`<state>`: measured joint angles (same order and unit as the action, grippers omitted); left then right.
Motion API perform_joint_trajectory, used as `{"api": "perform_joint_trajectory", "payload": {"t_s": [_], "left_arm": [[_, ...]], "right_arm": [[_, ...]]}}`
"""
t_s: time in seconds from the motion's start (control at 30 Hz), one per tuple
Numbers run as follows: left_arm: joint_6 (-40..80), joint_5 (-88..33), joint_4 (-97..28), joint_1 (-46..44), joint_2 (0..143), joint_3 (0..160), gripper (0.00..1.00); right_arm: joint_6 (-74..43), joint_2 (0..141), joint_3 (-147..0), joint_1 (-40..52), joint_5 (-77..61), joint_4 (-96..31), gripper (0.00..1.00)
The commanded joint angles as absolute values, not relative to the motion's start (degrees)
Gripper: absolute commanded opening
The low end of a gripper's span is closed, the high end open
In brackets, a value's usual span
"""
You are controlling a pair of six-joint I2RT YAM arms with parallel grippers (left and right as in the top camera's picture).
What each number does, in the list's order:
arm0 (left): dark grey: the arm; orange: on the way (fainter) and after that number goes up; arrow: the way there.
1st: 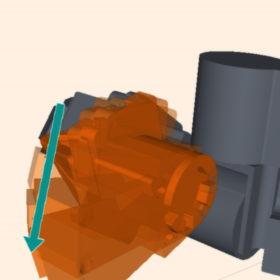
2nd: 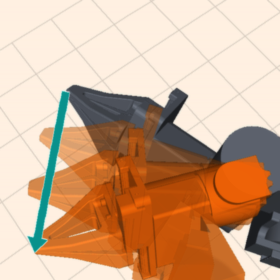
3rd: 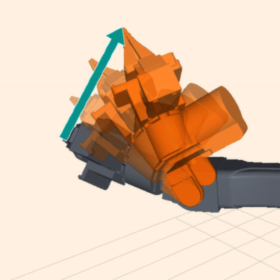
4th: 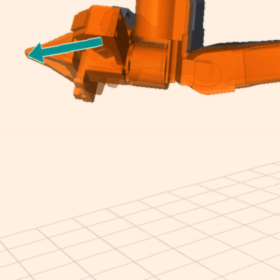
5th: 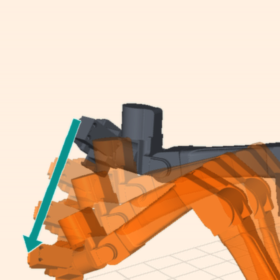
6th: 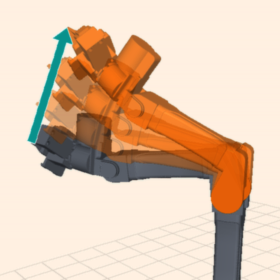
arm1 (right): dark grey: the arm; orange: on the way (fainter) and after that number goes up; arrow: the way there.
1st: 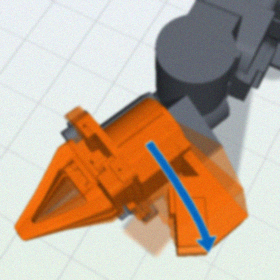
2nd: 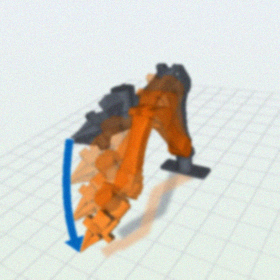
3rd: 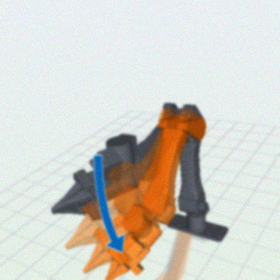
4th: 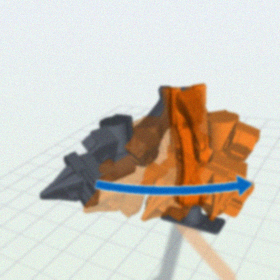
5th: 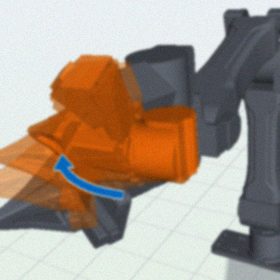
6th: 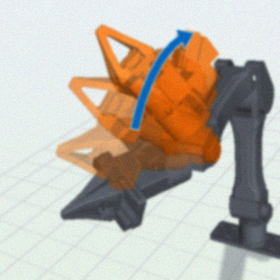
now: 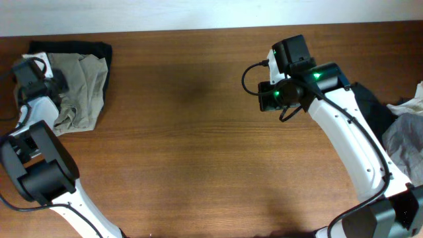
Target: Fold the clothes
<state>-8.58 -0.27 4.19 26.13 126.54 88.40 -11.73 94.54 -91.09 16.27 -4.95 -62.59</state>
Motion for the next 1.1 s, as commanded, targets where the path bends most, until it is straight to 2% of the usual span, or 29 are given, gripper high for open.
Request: {"api": "perform_joint_trajectory", "payload": {"t_s": [0.0,0.23,0.47,0.5,0.53,0.57,0.7,0.77,0.8,0.83,0.97,1.07], "left_arm": [[-5.1,-1.9,8.5,25.6,129.9,88.8,0.01],[-3.0,-5.2,12.0,25.5,135.7,88.8,0.01],[-3.0,-5.2,14.5,24.3,131.3,89.5,0.01],[-3.0,-5.2,14.5,23.9,129.8,89.5,0.06],[-3.0,-5.2,14.5,23.5,127.6,89.5,0.15],[-3.0,-5.2,14.2,23.0,125.1,89.5,0.29],[-3.0,-5.2,5.8,21.0,113.0,89.5,0.34],[-3.0,-5.2,-3.6,20.0,105.0,89.5,0.47],[-3.0,-5.2,-7.1,19.7,101.8,89.5,0.65],[-3.0,-5.2,-10.3,19.3,98.7,89.5,0.99],[-0.4,-5.4,-24.8,18.8,84.5,89.5,0.99],[-0.4,-11.6,-33.3,18.8,74.5,89.5,0.99]], "right_arm": [[-12.5,93.3,-92.3,16.5,-4.4,-62.6,0.04],[-12.8,93.3,-92.3,16.5,-4.4,-62.6,0.04],[-12.7,93.3,-92.3,16.5,-5.8,-62.6,0.04],[-12.7,93.3,-92.3,16.5,-5.8,-62.7,0.04],[-12.7,93.3,-92.4,16.5,-5.8,-62.9,0.04],[-12.7,93.3,-92.9,16.5,-5.8,-63.7,0.04],[-12.7,92.9,-96.3,16.5,-5.3,-67.8,0.04],[-12.4,92.1,-98.5,16.5,-5.0,-69.9,0.04],[-12.4,91.5,-99.6,16.5,-4.8,-71.0,0.04],[-12.4,90.8,-100.4,16.5,-4.7,-71.7,0.04],[-12.4,84.4,-101.6,16.5,-4.7,-72.8,0.04],[-11.0,76.9,-101.6,16.5,-4.6,-73.6,0.04]]}}
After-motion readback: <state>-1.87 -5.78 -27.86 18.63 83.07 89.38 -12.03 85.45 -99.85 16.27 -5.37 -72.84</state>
